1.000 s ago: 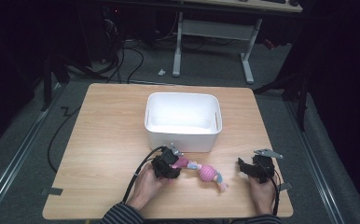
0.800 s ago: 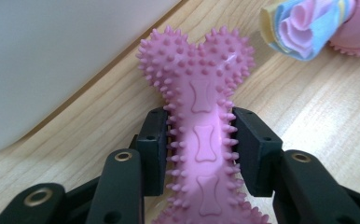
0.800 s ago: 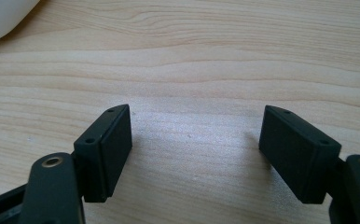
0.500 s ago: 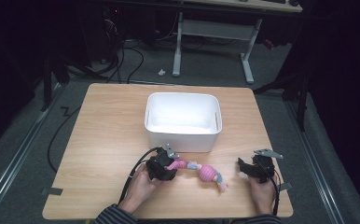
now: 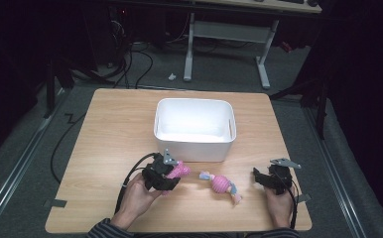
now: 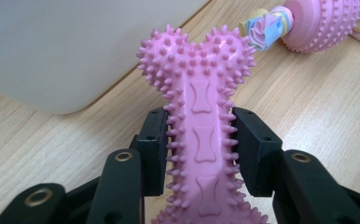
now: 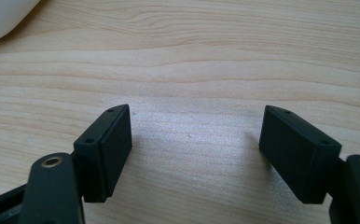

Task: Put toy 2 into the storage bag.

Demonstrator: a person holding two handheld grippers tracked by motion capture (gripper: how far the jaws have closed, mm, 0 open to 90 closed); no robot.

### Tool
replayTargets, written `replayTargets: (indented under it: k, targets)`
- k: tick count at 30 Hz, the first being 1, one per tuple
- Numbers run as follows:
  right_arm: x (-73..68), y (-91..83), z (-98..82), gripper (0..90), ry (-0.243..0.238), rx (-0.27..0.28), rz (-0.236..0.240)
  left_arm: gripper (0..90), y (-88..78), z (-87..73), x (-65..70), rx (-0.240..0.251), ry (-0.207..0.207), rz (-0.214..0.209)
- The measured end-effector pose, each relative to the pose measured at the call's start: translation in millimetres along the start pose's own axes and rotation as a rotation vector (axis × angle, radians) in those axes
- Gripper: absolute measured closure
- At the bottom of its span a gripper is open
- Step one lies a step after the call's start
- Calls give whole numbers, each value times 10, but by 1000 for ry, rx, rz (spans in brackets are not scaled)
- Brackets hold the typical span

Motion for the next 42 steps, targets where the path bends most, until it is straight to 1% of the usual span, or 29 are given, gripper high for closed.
replayTargets:
  k: [4, 7, 9, 12, 16, 19, 20, 21, 25, 30, 33, 36, 37, 41, 42]
  targets:
    - [0, 0, 0, 255, 0, 0, 0, 581, -73, 7, -26, 6, -3, -13]
    - [0, 0, 0, 256, 0, 0, 0, 582, -150, 27, -37, 15, 4, -22]
    - [0, 0, 0, 256, 0, 0, 0, 584, -194, 38, -32, 9, 4, -38]
    - [0, 0, 0, 255, 0, 0, 0, 585, -246, 51, -42, 5, 16, -31]
    - [0, 0, 0, 255, 0, 0, 0, 586, -301, 76, -69, 10, 17, -31]
    - [0, 0, 0, 255, 0, 0, 0, 586, -352, 105, -80, 27, 12, -38]
    - [-1, 0, 0, 256, 0, 0, 0, 586, -379, 118, -78, 31, 10, -50]
    - [-1, 0, 0, 256, 0, 0, 0, 585, -401, 132, -79, 34, 10, -59]
    - [-1, 0, 0, 256, 0, 0, 0, 586, -483, 202, -109, 52, 11, -44]
    - [0, 0, 0, 256, 0, 0, 0, 587, -575, 272, -148, 65, 13, -44]
    - [0, 0, 0, 255, 0, 0, 0, 586, -637, 322, -165, 79, 11, -54]
    - [0, 0, 0, 256, 0, 0, 0, 586, -699, 377, -172, 94, 31, -53]
    - [0, 0, 0, 255, 0, 0, 0, 587, -725, 413, -172, 107, 34, -57]
    - [0, 0, 0, 255, 0, 0, 0, 588, -793, 534, -216, 115, 51, -62]
    - [-1, 0, 0, 255, 0, 0, 0, 588, -801, 559, -220, 118, 49, -65]
Point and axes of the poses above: each handheld gripper's, and its own axes: y roughly forward along the jaws, z roughly out of its top, x roughly to its right, the point moved 10 cm from there along y, roughly forward along the jaws, and after that the axes turned 3 degrees about z, right-handed, at the moved point
